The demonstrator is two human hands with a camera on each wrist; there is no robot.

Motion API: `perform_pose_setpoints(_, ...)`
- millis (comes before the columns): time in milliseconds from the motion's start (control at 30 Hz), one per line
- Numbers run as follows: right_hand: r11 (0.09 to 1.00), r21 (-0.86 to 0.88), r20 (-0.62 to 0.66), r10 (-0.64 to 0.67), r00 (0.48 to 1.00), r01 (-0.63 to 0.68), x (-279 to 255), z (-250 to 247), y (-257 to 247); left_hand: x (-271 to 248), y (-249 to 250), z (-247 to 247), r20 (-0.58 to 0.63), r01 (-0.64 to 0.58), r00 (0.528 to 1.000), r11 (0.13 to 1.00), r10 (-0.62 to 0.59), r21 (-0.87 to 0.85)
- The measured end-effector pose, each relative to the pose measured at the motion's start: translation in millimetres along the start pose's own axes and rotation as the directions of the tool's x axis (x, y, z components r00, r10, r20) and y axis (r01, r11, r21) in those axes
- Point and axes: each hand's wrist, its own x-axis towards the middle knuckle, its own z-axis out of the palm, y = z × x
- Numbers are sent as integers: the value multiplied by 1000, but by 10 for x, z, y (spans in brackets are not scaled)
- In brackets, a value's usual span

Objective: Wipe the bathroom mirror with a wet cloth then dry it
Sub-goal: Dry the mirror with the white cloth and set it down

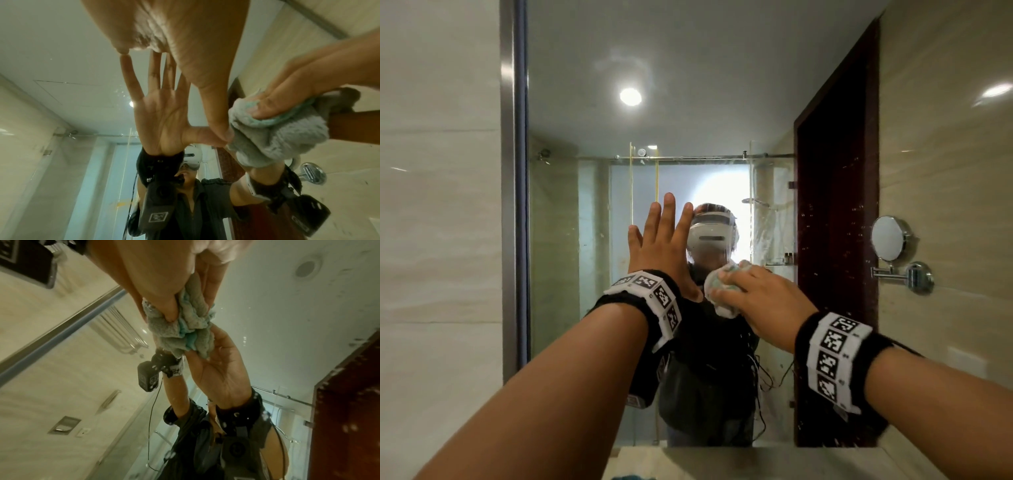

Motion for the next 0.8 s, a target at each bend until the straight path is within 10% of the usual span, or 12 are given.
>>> perform_pose_setpoints(133,977,75,-2,200,980,-199,133,-260,229,-76,26,-31,51,0,999,1000,-1,14)
perform_pose_setpoints(267,871,214,-238,486,841,-443,286,-425,529,-347,112,134,21,-57,998,998,57,-19)
perform_pose_setpoints(800,982,31,-53,187,981,-185,-430,141,143,-566,185,531,71,-65,996,997,62,39)
